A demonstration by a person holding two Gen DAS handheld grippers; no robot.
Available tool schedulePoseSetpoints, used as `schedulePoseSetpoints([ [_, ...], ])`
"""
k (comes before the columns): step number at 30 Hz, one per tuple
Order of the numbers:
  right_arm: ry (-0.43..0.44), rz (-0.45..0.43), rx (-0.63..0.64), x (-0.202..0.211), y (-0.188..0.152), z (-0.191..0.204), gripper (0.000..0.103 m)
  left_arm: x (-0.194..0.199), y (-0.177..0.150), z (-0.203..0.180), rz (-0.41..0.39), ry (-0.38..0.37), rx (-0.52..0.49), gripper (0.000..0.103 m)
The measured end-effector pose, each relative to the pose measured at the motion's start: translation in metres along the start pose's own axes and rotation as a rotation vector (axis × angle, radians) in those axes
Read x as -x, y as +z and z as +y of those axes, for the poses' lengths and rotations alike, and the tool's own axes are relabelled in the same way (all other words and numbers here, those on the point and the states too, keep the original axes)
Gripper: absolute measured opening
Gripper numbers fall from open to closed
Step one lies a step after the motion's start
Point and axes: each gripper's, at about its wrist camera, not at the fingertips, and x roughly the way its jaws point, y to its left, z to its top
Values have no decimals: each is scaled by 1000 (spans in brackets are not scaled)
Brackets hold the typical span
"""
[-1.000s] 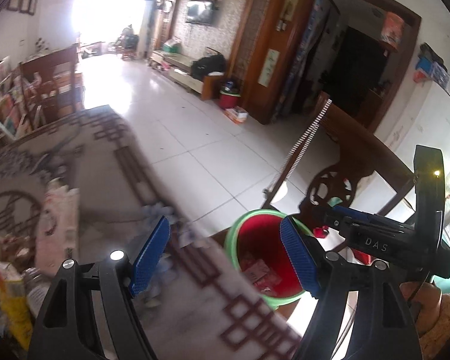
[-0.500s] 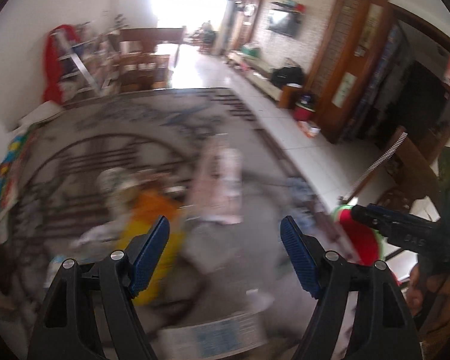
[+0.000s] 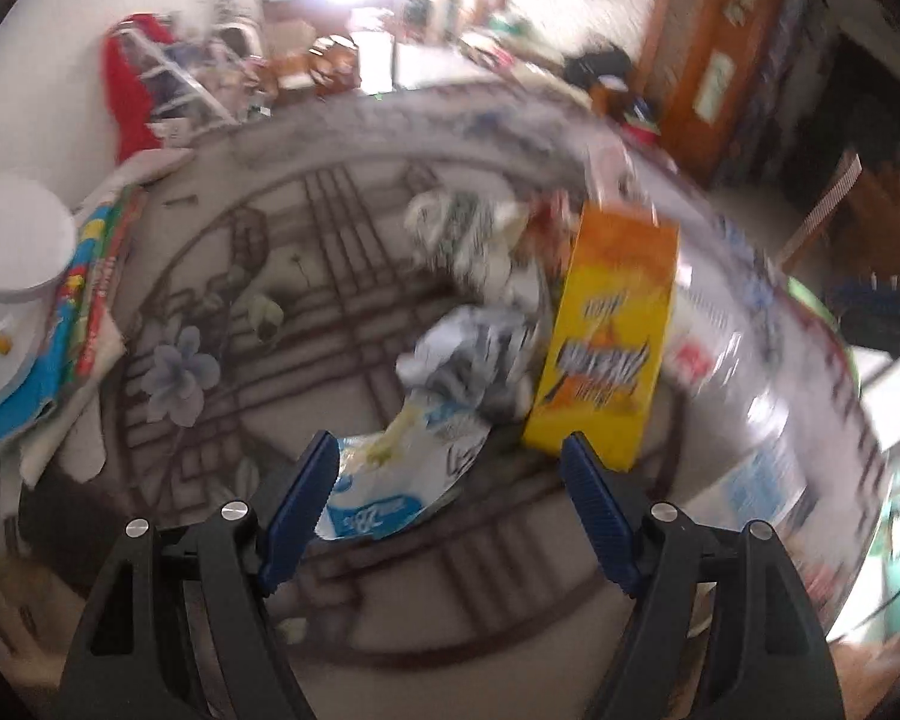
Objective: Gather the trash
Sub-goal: 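Return both tools to the table and grasp the blue-white snack wrapper with the left tool, then lift the wrapper with the left tool while the right tool grasps the white milk carton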
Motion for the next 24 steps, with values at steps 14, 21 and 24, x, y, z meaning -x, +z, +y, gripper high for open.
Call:
schedulePoseSetpoints([
  [14, -21, 171, 254, -24, -27, 55, 84, -44, -1, 25, 93, -37, 8, 15],
  [21, -46, 287, 434, -51, -39, 70, 85, -14, -11, 28, 33, -90, 190, 14],
  [24, -85, 328, 543, -65, -44, 80, 87, -3, -19, 27, 25, -96, 244, 14],
])
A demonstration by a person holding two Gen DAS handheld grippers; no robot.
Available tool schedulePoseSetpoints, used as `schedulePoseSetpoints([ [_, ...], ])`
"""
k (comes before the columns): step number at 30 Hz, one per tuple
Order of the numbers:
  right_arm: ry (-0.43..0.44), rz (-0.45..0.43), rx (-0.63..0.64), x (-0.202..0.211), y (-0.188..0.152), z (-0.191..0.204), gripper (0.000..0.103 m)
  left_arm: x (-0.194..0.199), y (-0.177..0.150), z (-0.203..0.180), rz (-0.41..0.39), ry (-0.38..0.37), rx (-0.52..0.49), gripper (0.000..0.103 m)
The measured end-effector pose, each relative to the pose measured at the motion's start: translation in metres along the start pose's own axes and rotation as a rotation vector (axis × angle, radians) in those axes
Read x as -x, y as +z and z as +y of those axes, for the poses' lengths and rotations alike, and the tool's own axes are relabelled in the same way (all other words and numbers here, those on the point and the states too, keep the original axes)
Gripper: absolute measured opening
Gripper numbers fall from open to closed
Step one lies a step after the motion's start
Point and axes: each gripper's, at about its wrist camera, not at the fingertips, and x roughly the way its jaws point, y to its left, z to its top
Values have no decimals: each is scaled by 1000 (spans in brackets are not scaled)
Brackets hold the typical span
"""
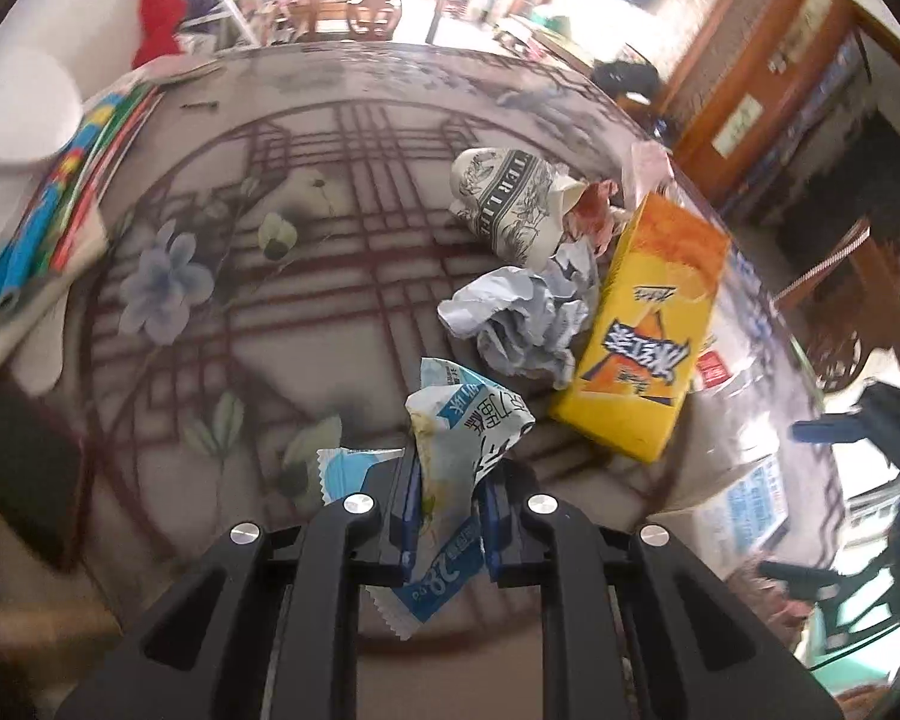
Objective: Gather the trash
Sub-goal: 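Lift the wrapper with the left tool while the right tool grasps the white milk carton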
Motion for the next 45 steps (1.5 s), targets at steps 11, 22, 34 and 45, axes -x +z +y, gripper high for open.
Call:
schedulePoseSetpoints([
  [11, 70, 44, 26, -24, 17, 8, 61, 4, -23, 18, 27, 57, 61, 24],
  [22, 163, -31, -87, -10, 21, -8, 78, -2, -29, 11, 39, 66, 31, 42],
  [34, 176, -33, -150, -8, 10, -21, 78, 0, -37, 21, 62, 77, 25, 57],
  [45, 152, -25, -162, -5, 10, -24, 78, -9, -39, 26, 62, 85, 71, 26],
])
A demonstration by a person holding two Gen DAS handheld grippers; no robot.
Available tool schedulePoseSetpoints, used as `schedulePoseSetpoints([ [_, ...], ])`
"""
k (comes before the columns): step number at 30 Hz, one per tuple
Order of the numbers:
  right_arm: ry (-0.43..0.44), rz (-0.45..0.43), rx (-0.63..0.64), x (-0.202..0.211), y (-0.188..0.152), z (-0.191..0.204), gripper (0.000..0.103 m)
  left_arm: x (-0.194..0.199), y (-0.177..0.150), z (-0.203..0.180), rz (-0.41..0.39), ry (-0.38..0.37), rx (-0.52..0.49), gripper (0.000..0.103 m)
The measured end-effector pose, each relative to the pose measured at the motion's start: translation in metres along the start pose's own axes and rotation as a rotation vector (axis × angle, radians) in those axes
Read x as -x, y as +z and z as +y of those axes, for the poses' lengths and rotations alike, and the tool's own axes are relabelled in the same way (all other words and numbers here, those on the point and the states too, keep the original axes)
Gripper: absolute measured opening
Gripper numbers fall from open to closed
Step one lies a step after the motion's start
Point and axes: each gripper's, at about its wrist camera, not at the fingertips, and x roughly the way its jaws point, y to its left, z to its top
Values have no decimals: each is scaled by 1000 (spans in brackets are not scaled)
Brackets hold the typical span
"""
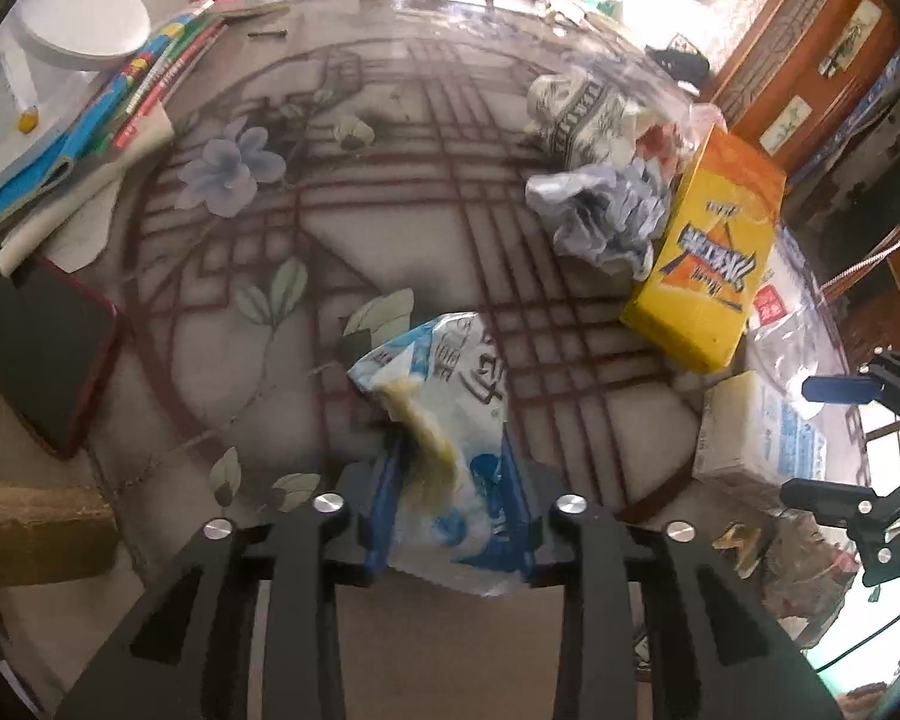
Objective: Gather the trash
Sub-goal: 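Lift the wrapper with the left tool while the right tool grasps the white milk carton, then carry the wrapper in the left tool and milk carton in the right tool to the red bucket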
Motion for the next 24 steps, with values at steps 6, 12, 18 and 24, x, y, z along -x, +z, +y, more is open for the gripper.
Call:
schedulePoseSetpoints([
  [6, -7, 20, -12, -8, -5, -3, 78, 28, 5, -11, -86, -21, 27, 25],
  [12, 6, 26, -46, -18, -11, -2, 79, 51, 17, -31, -148, -38, 22, 26],
  [18, 33, -58, -149, -2, -12, -10, 56, 69, 27, -49, -183, -55, 28, 26],
  [24, 39, -283, -288, 58, -10, -24, 56, 87, 40, -68, -234, -75, 2, 26],
])
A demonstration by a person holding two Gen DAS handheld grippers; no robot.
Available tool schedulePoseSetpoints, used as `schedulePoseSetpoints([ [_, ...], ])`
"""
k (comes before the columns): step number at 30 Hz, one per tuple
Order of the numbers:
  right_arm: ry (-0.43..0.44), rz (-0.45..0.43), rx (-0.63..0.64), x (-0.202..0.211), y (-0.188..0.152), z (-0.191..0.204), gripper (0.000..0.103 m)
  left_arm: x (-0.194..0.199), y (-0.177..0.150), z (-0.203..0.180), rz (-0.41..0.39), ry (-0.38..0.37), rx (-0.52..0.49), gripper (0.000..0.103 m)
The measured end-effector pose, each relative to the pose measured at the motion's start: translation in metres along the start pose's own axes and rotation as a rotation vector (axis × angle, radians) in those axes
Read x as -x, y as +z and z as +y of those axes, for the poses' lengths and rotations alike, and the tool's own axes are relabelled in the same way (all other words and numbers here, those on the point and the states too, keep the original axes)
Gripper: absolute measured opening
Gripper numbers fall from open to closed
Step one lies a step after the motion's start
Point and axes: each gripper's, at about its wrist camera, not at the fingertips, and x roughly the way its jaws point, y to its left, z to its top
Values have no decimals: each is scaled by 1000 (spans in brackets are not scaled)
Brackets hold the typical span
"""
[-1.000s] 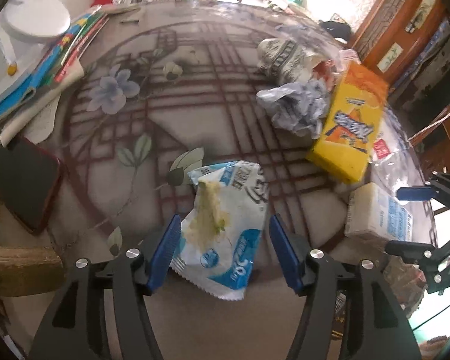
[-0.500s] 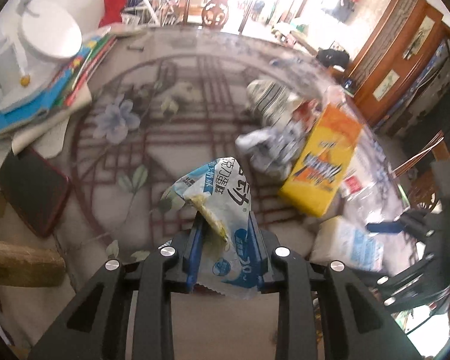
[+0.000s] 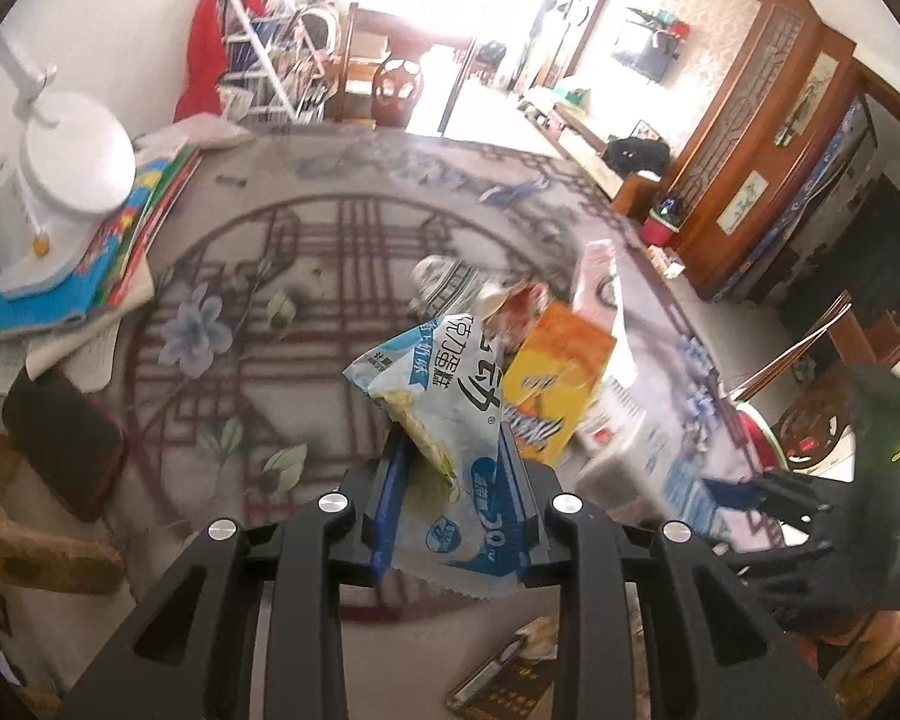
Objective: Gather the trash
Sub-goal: 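Carry the wrapper in the left tool and milk carton in the right tool to the red bucket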
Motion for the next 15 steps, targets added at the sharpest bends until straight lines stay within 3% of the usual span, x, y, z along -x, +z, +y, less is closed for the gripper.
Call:
schedulePoseSetpoints([
  [5, -9, -164, -73, 43, 8, -8, 56, 7, 13, -16, -37, -11, -14, 26],
  [15, -18, -260, -139, 80, 11, -47, 56, 12, 22, -59, -80, -19, -48, 26],
])
